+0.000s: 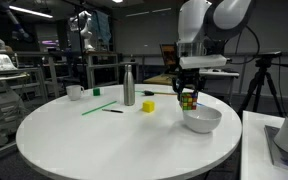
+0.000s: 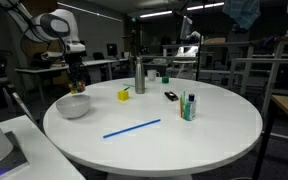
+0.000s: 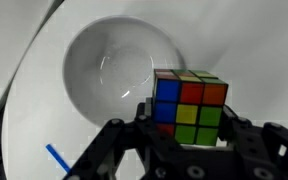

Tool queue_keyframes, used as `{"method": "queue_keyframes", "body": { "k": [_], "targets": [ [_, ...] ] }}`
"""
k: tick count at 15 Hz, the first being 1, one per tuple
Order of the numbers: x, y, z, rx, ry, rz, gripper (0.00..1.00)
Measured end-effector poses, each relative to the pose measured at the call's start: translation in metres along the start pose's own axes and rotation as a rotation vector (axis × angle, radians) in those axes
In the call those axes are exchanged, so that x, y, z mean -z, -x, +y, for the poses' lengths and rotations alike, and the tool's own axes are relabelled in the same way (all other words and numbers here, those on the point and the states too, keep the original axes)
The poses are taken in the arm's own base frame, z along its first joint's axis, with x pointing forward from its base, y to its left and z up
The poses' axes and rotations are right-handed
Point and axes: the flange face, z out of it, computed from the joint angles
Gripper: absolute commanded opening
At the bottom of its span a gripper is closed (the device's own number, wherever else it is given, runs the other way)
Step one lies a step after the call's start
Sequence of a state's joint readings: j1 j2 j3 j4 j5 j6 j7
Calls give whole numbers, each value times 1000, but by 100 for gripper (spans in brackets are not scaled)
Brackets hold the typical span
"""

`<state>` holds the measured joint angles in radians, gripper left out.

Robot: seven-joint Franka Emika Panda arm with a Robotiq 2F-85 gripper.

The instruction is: Put the Rubik's cube in the bowl

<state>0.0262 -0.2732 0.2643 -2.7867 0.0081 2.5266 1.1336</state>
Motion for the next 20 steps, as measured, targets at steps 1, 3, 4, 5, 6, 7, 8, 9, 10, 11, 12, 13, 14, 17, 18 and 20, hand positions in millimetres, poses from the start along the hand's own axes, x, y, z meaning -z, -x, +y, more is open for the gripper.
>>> {"method": "queue_keyframes", "body": {
  "k": [1, 3, 4, 5, 6, 7, 8, 9, 10, 11, 12, 13, 14, 17, 18, 20],
  "targets": [
    [-3, -3, 0, 0, -2, 3, 34],
    [-8, -7, 0, 4, -7, 8, 34],
    [-12, -9, 1, 5, -9, 10, 34],
    [-16, -12, 1, 5, -10, 11, 34],
    [-19, -15, 1, 4, -13, 11, 34],
    [-22, -17, 1, 2, -21, 14, 72],
    [-24, -20, 2, -1, -26, 15, 86],
    [-26, -23, 3, -8, -30, 13, 92],
    [-29, -25, 4, -13, -28, 10, 99],
    [-31, -28, 6, -20, -24, 7, 100],
    [-34, -30, 8, -24, -20, 4, 100],
    [-36, -33, 9, -28, -16, 1, 100],
    [-38, -35, 11, -33, -11, -2, 100],
    [-42, -40, 15, -44, -4, -7, 100],
    [-43, -41, 16, -47, -2, -9, 100],
    [-45, -44, 18, -51, 2, -11, 100]
  ]
}}
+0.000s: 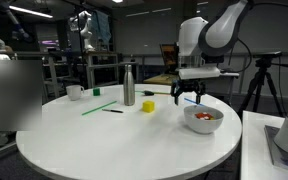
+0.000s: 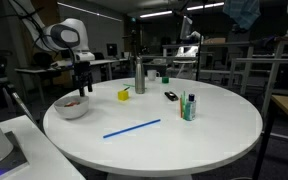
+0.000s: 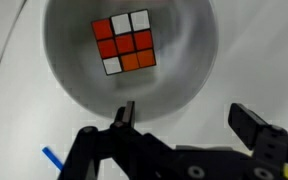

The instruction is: Put the Rubik's cube in the bowl

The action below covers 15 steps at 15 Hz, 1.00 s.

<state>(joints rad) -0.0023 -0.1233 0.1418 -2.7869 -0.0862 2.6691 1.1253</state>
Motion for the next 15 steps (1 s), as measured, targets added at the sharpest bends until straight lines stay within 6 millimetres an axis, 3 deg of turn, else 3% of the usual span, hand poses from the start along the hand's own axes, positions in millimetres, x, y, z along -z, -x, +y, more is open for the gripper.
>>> {"method": "queue_keyframes", "body": {
  "k": [9, 15],
  "targets": [
    [3, -7, 3, 0, -1, 12, 100],
    [50, -14, 1, -64, -65, 31, 100]
  ]
}}
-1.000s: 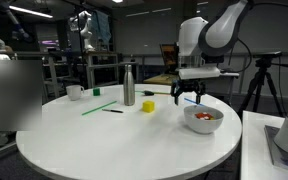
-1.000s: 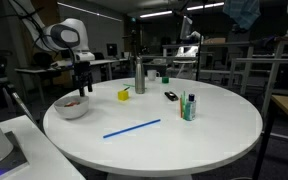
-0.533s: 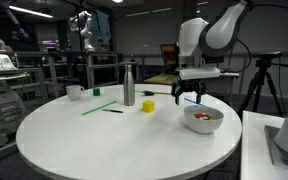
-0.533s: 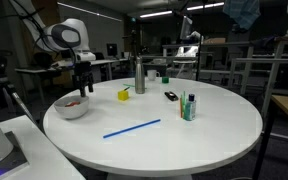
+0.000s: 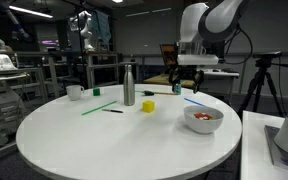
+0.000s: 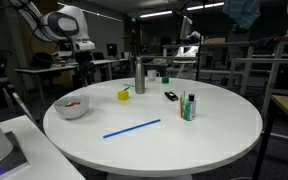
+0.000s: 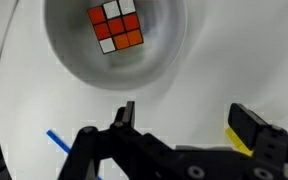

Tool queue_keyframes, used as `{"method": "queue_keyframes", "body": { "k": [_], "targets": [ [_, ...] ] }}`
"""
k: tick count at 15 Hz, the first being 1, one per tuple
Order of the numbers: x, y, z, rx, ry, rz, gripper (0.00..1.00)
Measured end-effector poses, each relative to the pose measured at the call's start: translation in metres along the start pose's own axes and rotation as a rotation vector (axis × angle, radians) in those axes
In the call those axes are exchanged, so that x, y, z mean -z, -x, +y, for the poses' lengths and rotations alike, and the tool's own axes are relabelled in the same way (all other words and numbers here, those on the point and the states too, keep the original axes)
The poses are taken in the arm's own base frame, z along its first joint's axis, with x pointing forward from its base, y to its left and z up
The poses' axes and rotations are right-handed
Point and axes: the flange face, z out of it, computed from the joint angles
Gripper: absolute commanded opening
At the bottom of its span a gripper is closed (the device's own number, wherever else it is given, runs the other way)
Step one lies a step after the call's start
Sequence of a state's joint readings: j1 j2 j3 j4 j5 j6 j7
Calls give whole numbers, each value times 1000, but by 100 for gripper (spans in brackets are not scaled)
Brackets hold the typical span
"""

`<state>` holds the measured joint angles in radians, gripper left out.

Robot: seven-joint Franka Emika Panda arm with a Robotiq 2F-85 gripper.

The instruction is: Put the Rubik's cube in the bowl

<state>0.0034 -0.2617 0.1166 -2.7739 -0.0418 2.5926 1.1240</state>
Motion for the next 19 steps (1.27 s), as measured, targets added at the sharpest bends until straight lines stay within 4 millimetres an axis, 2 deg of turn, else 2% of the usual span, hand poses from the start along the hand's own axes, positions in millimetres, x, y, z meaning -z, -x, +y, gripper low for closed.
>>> {"method": "queue_keyframes", "body": {
  "k": [6, 12, 17, 19],
  "targets": [
    [56, 16, 14, -103, 3, -117, 100],
    [116, 44, 49, -123, 68, -182, 100],
    [165, 78, 87, -120, 96, -216, 100],
    [172, 82, 92, -117, 78, -196, 100]
  ]
}}
